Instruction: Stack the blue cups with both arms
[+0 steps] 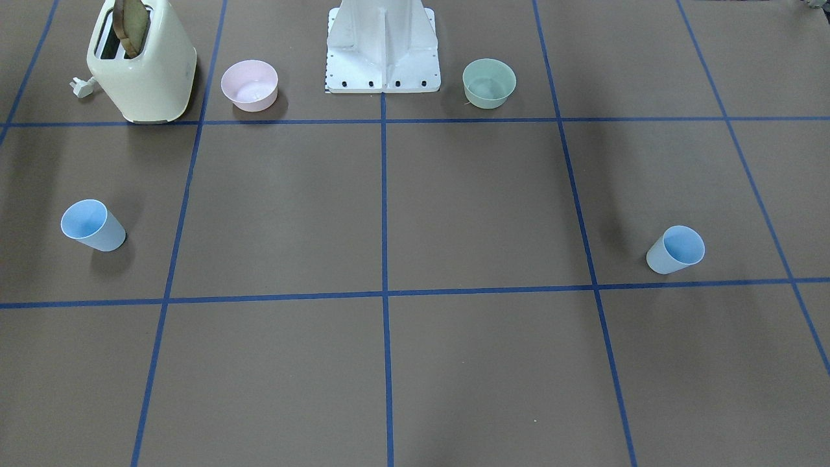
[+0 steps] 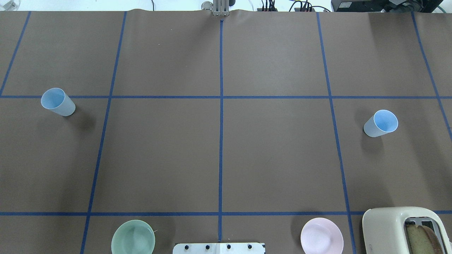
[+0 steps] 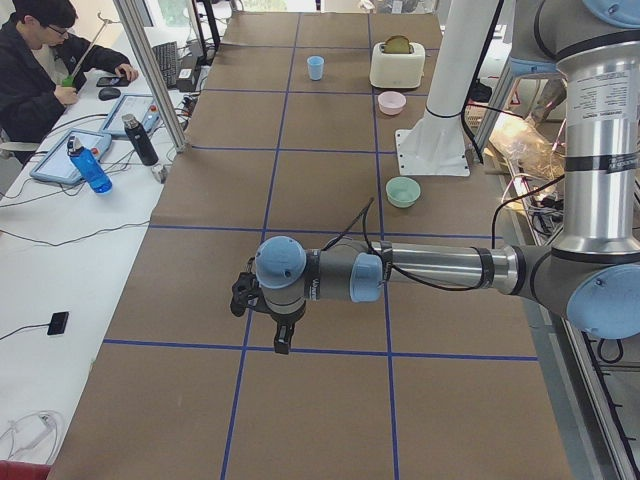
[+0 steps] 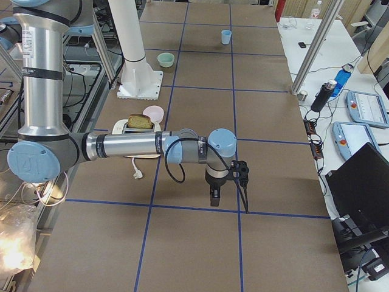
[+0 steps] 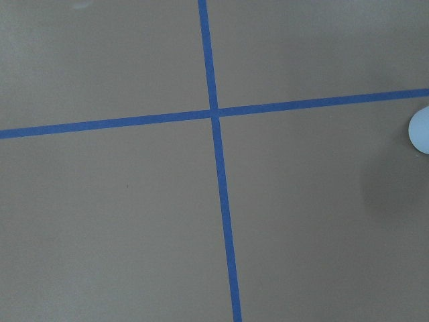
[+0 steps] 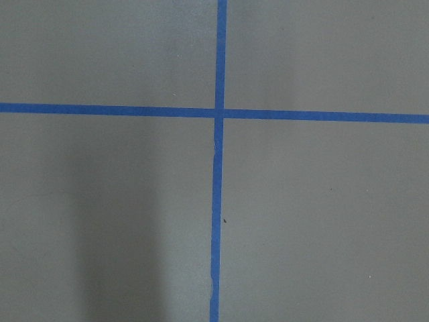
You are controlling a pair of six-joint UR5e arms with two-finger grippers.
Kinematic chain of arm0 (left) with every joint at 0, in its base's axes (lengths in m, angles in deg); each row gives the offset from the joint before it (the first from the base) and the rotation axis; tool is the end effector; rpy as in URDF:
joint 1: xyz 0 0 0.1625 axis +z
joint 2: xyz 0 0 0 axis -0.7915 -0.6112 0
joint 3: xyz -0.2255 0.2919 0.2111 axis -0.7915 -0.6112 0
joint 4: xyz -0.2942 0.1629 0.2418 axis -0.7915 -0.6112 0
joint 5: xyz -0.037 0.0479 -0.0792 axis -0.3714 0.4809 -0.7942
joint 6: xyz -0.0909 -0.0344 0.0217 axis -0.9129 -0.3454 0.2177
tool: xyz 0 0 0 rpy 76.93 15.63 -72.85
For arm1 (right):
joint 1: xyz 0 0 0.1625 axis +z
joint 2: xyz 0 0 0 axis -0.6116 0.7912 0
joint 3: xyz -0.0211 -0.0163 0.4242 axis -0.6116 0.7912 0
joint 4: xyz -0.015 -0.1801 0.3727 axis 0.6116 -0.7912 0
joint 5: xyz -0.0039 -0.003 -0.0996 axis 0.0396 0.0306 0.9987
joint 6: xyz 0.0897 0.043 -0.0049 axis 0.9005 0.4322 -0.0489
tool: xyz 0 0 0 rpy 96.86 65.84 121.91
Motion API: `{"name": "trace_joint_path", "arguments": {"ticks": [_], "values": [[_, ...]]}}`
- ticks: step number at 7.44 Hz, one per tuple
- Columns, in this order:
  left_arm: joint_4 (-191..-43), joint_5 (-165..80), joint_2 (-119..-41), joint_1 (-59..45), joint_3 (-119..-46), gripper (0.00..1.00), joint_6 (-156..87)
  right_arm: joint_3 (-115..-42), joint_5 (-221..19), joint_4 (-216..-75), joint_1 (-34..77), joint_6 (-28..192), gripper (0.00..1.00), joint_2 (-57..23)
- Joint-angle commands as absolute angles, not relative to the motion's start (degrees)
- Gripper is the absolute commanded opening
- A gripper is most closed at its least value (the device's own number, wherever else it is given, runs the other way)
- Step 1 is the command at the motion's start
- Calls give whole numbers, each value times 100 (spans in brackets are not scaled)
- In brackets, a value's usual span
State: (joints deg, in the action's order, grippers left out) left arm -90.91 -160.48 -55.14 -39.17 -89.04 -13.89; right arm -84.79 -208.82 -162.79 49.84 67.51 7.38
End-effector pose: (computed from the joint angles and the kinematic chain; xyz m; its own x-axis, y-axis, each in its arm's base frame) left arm -0.0696 -0.4550 0.6308 0.6497 0.1141 -0.7516 -0.0378 0.9923 0.1179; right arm 0.0481 -0.4668 0.6209 0.7557 -0.0155 0.6547 0.0151 0.9999 0.0063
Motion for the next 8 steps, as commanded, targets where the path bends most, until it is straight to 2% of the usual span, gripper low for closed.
{"name": "trace_joint_path", "arguments": {"ticks": [1,7,8], "values": [[-9091,-16048,-5512,-3917,-8910,99,-1389,-8479,-20882,-16279,4984,6751,100,738],[-9091,-16048,-5722,-3891,-8910,99,-1450,-8566,-20986,-16261,4984,6768,100,668],[-9099,-16057,-5775,-3891,-8910,99,-1450,-8636,-21005,-15852,4984,6751,100,615]]}}
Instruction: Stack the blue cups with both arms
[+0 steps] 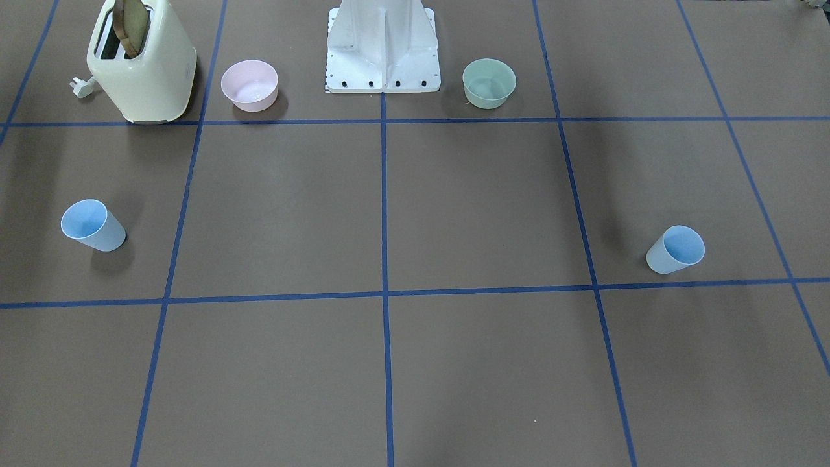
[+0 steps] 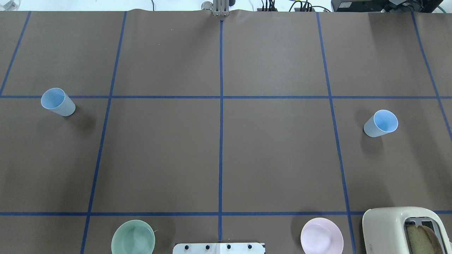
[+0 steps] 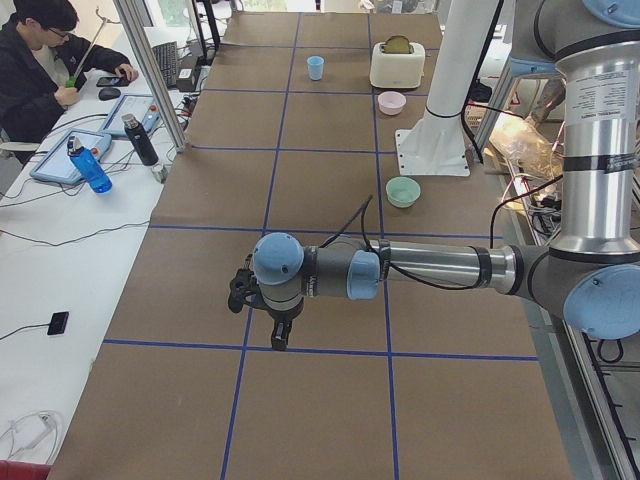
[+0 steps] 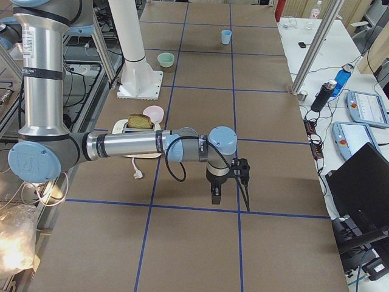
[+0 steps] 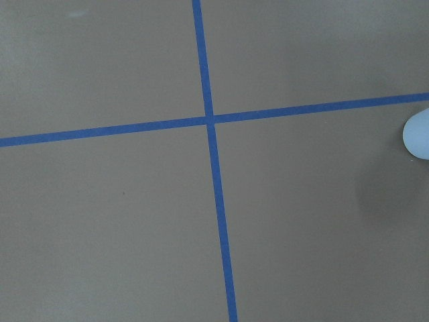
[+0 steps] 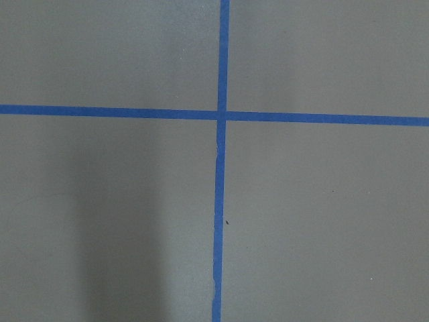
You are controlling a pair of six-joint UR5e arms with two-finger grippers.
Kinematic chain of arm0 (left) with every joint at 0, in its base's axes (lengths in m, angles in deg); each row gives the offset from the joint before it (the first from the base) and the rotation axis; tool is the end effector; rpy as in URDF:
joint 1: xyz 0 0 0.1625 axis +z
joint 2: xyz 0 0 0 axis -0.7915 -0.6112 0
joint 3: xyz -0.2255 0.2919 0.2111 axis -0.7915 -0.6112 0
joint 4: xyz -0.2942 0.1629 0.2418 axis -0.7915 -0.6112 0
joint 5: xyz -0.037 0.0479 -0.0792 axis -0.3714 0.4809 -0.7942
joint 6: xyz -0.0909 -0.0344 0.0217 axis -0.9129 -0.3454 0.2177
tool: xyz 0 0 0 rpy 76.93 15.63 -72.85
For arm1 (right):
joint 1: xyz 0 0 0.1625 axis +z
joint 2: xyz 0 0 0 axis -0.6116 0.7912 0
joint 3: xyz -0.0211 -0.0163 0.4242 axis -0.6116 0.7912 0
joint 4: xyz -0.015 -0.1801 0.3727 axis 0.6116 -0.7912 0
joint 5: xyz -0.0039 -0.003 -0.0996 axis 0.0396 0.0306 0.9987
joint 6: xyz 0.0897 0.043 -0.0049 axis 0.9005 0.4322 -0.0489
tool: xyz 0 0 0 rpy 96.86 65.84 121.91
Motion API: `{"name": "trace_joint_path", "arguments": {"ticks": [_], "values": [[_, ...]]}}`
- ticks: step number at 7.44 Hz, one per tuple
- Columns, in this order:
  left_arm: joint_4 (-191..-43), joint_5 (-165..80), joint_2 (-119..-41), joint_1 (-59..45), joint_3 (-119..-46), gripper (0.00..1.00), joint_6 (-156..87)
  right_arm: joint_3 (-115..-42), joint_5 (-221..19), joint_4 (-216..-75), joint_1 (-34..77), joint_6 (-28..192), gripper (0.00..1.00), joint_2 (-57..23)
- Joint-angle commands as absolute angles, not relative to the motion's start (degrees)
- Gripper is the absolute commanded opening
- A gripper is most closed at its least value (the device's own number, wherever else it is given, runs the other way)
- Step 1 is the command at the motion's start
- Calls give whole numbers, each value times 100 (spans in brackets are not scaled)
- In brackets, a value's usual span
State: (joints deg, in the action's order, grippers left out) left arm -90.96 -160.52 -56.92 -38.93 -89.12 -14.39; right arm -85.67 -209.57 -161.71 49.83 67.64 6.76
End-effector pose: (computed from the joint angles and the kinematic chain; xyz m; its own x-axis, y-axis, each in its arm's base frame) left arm -0.0679 -0.4697 0.6155 0.6496 0.1332 -0.7486 -0.0363 0.9888 0.1444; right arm 0.0468 -0.4733 0.6054 0.7458 -0.0432 0.6647 0.0138 0.9987 0.0494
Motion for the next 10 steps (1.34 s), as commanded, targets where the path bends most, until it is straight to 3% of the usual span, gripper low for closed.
{"name": "trace_joint_path", "arguments": {"ticks": [1,4,7,10], "values": [[-9100,-16057,-5793,-3891,-8902,99,-1433,-8593,-21014,-15230,4984,6785,100,641],[-9816,-16057,-5881,-3891,-8893,99,-1433,-8575,-21014,-14172,4940,6821,100,667],[-11652,-16039,-6417,-3891,-7822,99,-1442,-8566,-21031,-13985,4896,6830,100,501],[-12132,-16030,-6469,-3534,-7785,99,-1956,-8566,-20961,-13950,4405,7310,100,325]]}}
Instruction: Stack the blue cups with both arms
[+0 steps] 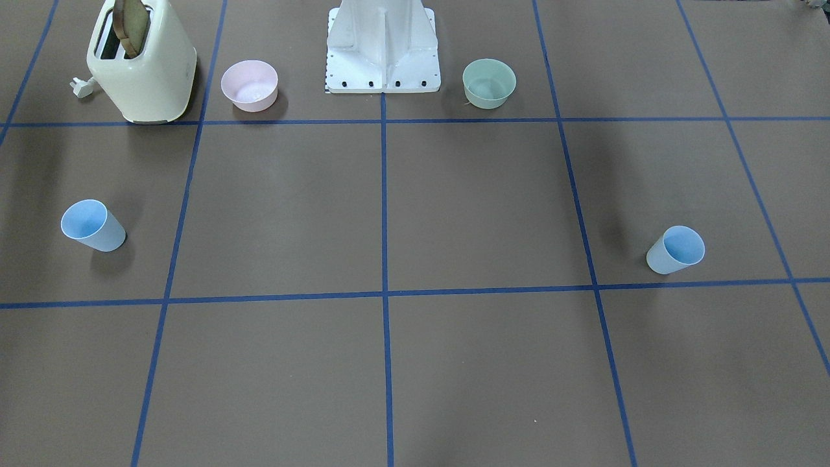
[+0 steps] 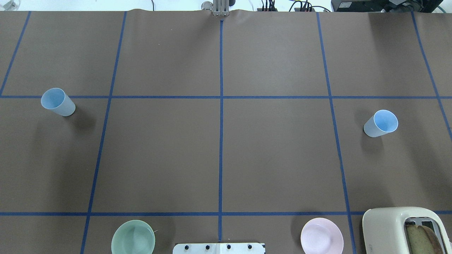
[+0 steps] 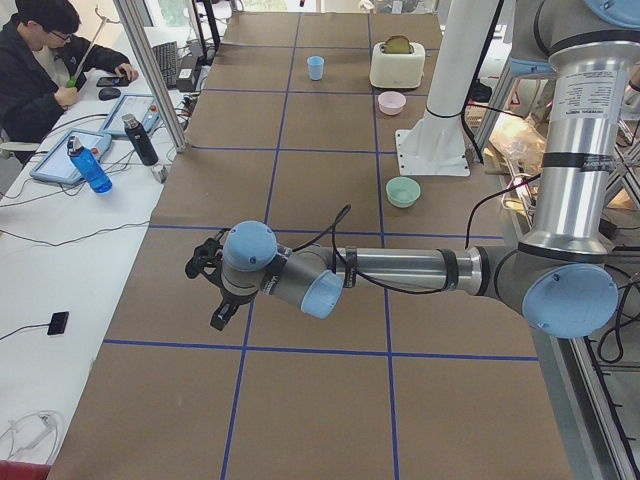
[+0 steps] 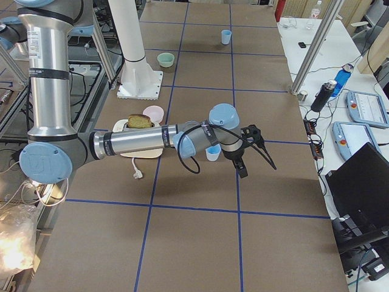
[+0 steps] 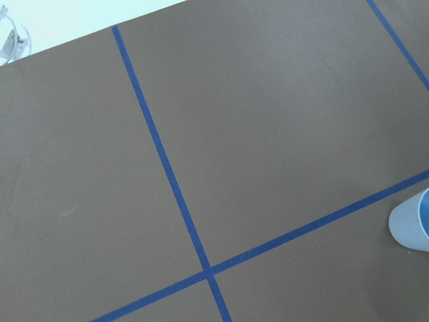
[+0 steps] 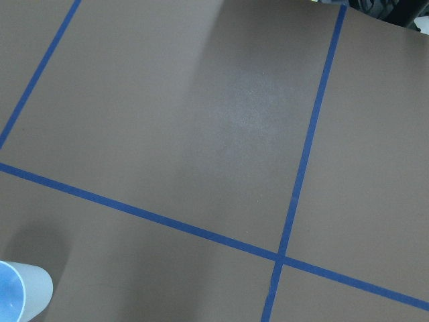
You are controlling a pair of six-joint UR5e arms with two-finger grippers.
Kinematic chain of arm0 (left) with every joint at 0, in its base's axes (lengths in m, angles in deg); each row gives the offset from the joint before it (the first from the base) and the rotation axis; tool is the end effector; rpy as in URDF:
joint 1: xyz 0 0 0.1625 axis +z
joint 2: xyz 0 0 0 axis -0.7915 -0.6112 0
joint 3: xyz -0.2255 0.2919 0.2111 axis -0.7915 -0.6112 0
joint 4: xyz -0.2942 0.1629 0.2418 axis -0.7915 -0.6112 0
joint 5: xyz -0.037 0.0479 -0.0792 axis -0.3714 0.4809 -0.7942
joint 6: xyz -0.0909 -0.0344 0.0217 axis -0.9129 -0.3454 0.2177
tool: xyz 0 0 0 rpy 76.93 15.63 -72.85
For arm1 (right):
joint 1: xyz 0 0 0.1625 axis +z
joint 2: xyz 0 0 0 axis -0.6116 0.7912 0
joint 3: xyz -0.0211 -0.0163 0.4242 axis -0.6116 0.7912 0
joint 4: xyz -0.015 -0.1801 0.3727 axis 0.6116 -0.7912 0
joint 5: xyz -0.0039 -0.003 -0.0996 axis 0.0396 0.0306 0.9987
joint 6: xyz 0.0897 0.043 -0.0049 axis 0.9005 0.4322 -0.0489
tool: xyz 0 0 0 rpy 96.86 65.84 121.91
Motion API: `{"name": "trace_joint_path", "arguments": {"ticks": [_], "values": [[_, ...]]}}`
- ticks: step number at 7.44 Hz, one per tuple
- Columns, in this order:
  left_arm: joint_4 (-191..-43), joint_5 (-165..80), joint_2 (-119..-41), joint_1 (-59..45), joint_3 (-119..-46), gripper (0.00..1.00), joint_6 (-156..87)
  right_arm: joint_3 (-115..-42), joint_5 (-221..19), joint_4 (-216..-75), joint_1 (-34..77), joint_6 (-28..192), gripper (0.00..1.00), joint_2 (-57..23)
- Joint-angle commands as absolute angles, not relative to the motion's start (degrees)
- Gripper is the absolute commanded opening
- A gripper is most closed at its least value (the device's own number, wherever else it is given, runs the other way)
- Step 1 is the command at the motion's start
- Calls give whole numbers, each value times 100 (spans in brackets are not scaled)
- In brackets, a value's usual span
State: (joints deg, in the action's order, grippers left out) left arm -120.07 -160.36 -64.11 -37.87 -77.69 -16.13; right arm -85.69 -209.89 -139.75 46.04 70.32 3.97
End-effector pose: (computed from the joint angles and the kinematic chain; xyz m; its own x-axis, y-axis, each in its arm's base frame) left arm -0.0596 -0.5395 0.5953 0.6515 0.4199 -0.6319 -0.0356 0.8489 0.5274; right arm 0.0111 -0.5110 0.5366 0.7096 -0.3281 0.6236 0.0345 0.9001 0.4343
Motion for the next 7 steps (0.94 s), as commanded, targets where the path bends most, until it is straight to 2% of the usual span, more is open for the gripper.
{"name": "trace_joint_path", "arguments": {"ticks": [1,5,6,7], "values": [[-12132,-16022,-6470,-3357,-7811,99,-2613,-8575,-20970,-13941,4377,7330,100,307],[-12140,-15978,-6391,-2750,-7838,97,-4314,-8575,-21031,-13994,4368,7418,100,377],[-12141,-15691,-6461,-2522,-7855,92,-4507,-8575,-21031,-13994,4368,7427,100,386],[-12141,-15314,-6479,-2102,-8064,83,-4988,-8575,-21040,-13994,4368,7445,100,395]]}}
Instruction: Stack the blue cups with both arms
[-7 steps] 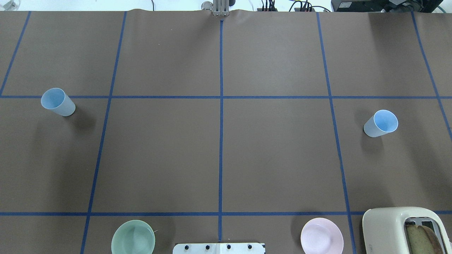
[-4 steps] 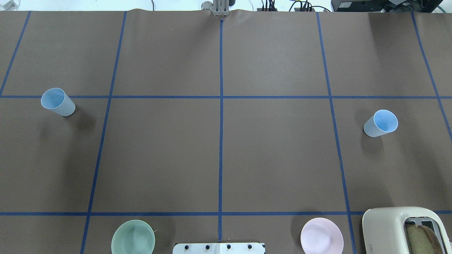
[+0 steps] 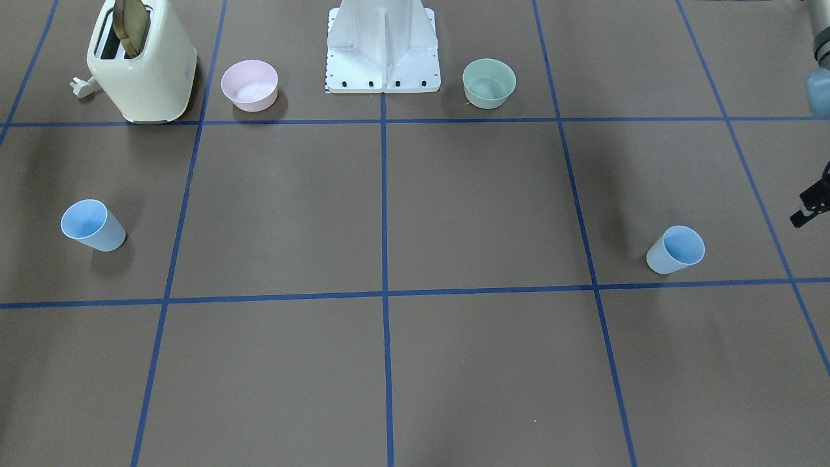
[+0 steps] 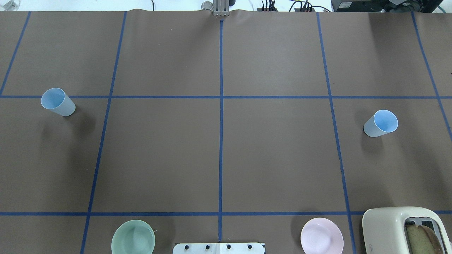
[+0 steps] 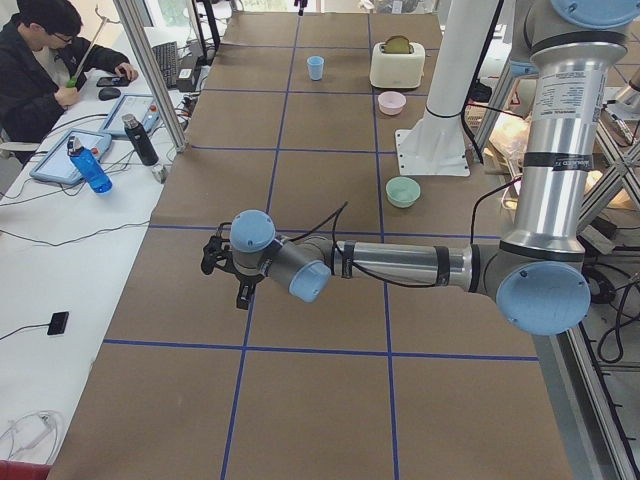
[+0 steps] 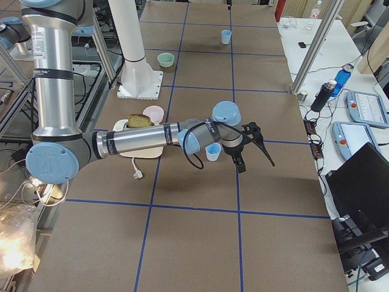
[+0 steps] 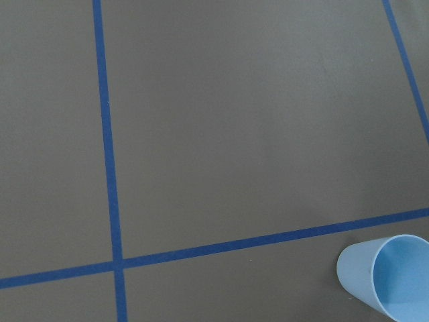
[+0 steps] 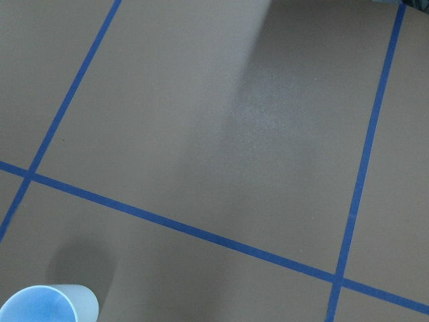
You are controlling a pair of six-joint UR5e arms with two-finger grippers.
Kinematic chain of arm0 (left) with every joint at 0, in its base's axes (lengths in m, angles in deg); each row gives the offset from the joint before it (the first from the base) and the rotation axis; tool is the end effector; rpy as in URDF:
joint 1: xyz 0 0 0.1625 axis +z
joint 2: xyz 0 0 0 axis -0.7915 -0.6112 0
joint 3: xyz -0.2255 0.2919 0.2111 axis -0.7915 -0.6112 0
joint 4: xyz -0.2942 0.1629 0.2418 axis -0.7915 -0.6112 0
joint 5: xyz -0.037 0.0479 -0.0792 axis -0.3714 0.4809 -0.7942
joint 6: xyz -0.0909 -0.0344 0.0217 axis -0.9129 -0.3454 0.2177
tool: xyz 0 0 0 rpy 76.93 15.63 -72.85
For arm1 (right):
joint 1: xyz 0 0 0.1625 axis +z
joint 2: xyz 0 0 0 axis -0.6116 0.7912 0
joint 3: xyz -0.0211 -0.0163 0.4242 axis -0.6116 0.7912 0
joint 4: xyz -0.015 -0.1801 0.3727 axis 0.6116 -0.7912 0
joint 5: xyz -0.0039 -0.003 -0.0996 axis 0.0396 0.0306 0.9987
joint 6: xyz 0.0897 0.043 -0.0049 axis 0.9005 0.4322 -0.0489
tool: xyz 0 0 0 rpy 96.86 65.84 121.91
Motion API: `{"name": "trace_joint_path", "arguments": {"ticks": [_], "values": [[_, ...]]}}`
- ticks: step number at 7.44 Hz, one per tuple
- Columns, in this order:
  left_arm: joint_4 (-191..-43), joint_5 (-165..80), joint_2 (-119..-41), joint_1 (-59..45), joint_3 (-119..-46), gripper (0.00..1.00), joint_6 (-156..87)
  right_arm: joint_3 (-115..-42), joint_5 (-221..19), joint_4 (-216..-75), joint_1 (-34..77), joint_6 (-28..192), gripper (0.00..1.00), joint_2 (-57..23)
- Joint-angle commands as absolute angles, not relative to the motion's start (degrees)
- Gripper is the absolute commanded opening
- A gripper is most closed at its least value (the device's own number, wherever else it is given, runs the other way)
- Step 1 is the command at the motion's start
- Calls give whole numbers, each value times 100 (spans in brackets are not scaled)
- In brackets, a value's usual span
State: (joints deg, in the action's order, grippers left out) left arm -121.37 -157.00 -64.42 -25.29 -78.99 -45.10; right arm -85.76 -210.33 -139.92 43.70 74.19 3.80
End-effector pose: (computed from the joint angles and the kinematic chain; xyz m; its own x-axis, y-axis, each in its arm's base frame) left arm 0.0565 -0.5450 0.5817 0.6161 0.1151 -0.7792 0.0938 0.9715 0.2176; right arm -0.0105 -0.5117 0.5344 0.6933 -0.2981 0.6561 0.0249 0.9198 0.3916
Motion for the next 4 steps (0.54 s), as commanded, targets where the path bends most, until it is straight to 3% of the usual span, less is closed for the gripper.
{"name": "trace_joint_path", "arguments": {"ticks": [1,4], "values": [[-12141,-15127,-6514,-1802,-8171,82,-5253,-8575,-21040,-13994,4368,7445,100,403],[-12140,-14634,-6743,-1106,-8102,76,-5528,-8558,-21040,-14002,4324,7445,100,412]]}}
